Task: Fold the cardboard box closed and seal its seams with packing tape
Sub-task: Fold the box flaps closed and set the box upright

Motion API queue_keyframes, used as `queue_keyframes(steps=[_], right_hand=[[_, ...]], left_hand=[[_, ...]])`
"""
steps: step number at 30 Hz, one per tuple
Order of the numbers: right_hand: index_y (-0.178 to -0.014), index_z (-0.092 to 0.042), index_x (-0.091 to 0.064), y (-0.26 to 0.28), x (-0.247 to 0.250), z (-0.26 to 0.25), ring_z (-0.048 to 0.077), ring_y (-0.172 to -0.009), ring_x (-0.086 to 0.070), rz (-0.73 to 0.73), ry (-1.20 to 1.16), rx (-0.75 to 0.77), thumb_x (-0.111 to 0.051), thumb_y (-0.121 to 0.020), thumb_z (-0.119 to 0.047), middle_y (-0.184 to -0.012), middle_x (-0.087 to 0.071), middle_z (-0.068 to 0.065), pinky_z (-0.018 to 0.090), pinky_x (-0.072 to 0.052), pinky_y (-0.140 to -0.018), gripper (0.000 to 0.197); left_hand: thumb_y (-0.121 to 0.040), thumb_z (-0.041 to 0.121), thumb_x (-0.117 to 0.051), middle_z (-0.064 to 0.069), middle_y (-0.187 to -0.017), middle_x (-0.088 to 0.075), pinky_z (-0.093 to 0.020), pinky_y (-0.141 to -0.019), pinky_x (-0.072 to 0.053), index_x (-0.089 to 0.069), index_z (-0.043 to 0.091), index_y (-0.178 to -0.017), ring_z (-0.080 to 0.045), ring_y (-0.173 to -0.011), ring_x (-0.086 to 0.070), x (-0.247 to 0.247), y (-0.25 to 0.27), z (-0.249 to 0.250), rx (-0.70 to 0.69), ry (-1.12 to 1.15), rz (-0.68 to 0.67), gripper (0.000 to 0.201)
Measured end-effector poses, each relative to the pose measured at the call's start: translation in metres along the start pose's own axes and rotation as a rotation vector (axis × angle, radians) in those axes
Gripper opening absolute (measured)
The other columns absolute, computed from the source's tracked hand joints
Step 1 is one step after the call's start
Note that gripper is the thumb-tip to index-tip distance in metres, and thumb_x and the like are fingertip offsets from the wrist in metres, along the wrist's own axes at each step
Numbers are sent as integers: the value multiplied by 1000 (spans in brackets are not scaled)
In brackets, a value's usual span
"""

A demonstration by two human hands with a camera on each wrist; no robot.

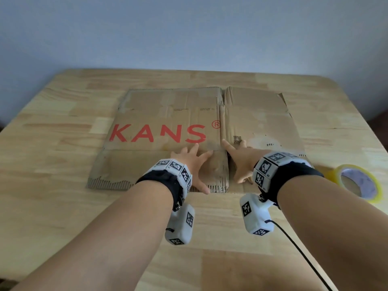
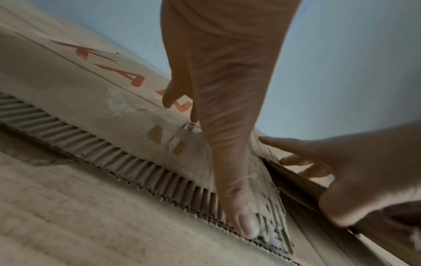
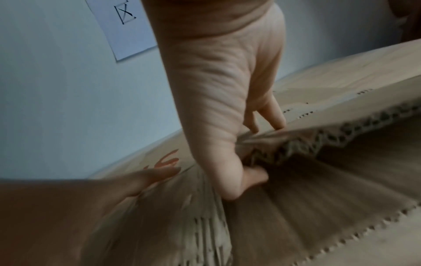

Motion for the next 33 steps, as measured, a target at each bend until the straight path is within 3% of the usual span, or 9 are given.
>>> queue_keyframes(steps=[3, 7, 11, 15, 19, 22, 25, 30, 33], right_hand=[[-150, -20, 17, 3, 18, -4, 26, -87, -63, 99, -88, 67, -54, -89, -10, -121, -56, 16, 34, -54, -77, 95], [-139, -1, -33, 18, 31, -7, 30, -107, -57, 247, 14, 83, -44, -93, -2, -126, -54, 17, 29, -44, -79, 47], [-110, -4, -52, 37, 25, -3, 25, -88, -51, 417, 91, 112, -45, -91, 2, -106, -53, 10, 26, -37, -65, 20], [-89, -12, -49, 52, 12, 11, 23, -78, -51, 582, -43, 90, -44, -88, 1, -96, -55, 6, 24, -33, -52, 13], [-110, -16, -54, 68, -3, 24, 21, -78, -50, 674, -220, 64, -49, -88, -12, -100, -58, 6, 23, -30, -49, 23], [-122, -18, -48, 74, -16, 22, 21, -86, -51, 599, -207, 86, -56, -85, -27, -111, -59, 6, 26, -42, -62, 39], [-134, -19, -39, 78, -30, 18, 25, -100, -54, 467, -163, 133, -65, -76, -38, -119, -53, 8, 38, -50, -85, 66], [-140, -20, -36, 97, -34, 24, 23, -104, -54, 484, -151, 153, -63, -82, -28, -122, -56, 5, 34, -47, -88, 64], [-130, -19, -49, 104, -40, 32, 22, -93, -57, 554, -200, 114, -54, -88, -22, -113, -62, 5, 33, -50, -79, 43]], left_hand=[[-56, 73, -71, -6, -158, 16, -65, -108, -20, 17, 40, -145, -34, -145, 1, -8, 1, -2, -13, -12, 11, 130], [-64, 62, -75, -9, -156, 22, -64, -111, -15, 21, 35, -145, -35, -145, 8, -18, 6, -3, 36, -51, 72, 129], [-81, 52, -65, -12, -158, 10, -49, -110, -32, 11, 26, -149, -32, -146, -2, -17, 20, 7, 63, -146, 235, 106], [-92, 52, -47, -12, -158, -5, -46, -104, -41, -1, 21, -151, -29, -145, -13, -8, 42, 16, -1, -241, 362, 81], [-99, 29, -40, -16, -156, -14, -43, -95, -48, -7, 15, -150, -31, -139, -28, -4, 62, 25, -22, -344, 392, 62], [-87, -4, -46, -21, -142, -36, -43, -82, -53, -17, 12, -146, -34, -115, -52, -6, 75, 29, -17, -364, 407, 67], [-77, -13, -49, -13, -107, -52, -35, -61, -50, -30, 10, -134, -27, -80, -60, -6, 89, 31, 19, -371, 411, 64], [-87, -3, -48, -5, -85, -59, -31, -52, -42, -41, 8, -115, -21, -59, -50, 7, 107, 30, 161, -419, 466, 31], [-102, 38, -32, 0, -67, -50, -29, -45, -34, -43, 9, -107, -20, -56, -48, 6, 110, 39, 180, -426, 490, 32]])
Point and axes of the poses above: each hand's wrist, its own y-axis away from the middle knuckle, its own x-axis out of the back of the hand, z = x × y, the point moved 7 cm from there along -y, towards the middle knuckle
